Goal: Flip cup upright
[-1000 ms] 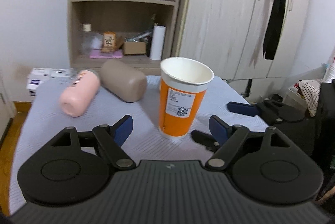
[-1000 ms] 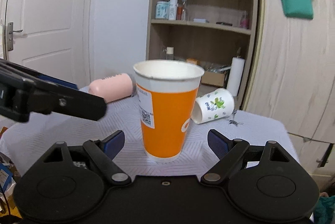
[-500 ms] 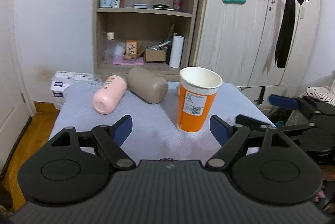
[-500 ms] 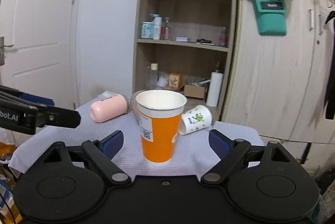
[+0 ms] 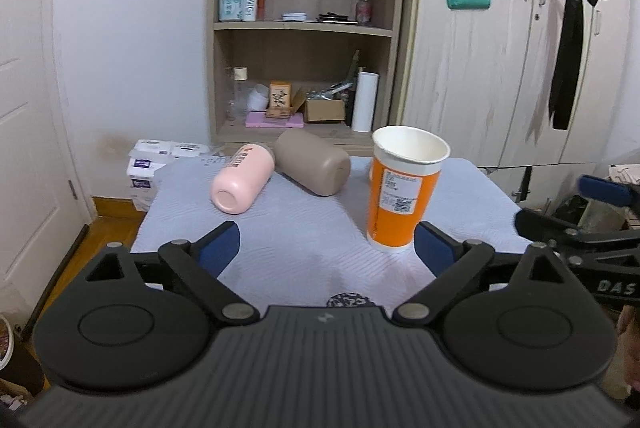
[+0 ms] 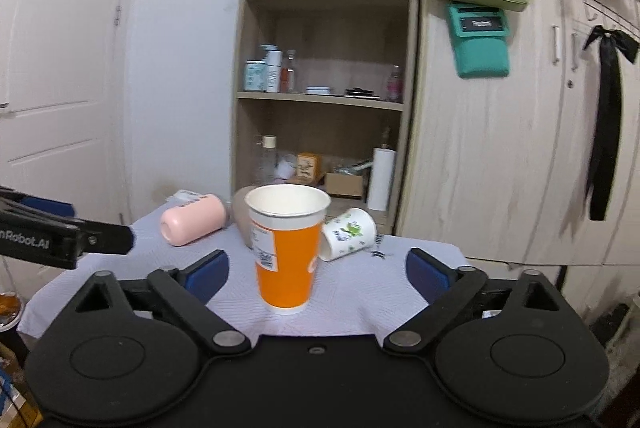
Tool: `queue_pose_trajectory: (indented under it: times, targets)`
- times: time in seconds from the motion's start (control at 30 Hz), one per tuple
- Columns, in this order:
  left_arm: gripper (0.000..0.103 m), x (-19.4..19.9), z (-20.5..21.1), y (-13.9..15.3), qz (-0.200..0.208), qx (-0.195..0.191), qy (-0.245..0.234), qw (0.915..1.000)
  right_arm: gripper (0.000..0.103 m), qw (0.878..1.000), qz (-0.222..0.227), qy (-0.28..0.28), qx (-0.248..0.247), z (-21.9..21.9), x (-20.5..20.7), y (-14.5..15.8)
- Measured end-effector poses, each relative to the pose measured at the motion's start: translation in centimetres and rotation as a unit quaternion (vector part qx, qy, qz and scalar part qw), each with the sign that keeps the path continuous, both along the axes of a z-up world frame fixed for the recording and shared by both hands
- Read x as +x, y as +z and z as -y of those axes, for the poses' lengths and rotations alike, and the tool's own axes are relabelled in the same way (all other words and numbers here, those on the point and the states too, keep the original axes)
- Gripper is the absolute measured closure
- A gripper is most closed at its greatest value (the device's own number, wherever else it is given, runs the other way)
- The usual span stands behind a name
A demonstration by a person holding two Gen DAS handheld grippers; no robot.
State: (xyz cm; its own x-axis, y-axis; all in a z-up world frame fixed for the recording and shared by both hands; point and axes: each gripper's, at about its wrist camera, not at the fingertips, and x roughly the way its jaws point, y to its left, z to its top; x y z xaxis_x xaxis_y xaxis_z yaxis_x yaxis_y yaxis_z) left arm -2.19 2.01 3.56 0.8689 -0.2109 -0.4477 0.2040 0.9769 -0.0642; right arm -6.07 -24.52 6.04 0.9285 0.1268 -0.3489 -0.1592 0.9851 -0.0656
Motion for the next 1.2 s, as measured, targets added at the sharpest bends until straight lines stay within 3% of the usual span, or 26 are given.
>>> queue_pose_trajectory:
  times: [0.1, 0.2, 0.6, 1.2]
  targets:
    - [0.007, 0.2, -0.1, -0.3, -0.004, 0.006, 0.008, 0.9999, 0.000, 1.000, -0.012, -0.006, -0.004, -0.2, 0.1, 0.2]
    - [0.000, 0.5, -0.3, -0.6, -0.007, 0.005, 0.017, 0.9998, 0.000, 1.000, -0.016, -0.016, -0.002, -0.1, 0.0, 0.2]
    - [0.000, 1.4, -0.9, -1.4, -0.046, 0.027, 0.063, 0.9966, 0.000, 0.998, -0.025, -0.054, -0.004, -0.3, 0.0, -0.2]
    - [0.000, 1.2, -1.0, -1.6, -0.050, 0.040, 0.063, 0.9959, 0.000, 0.996, -0.032, -0.083, -0.006, -0.1, -0.3, -0.2]
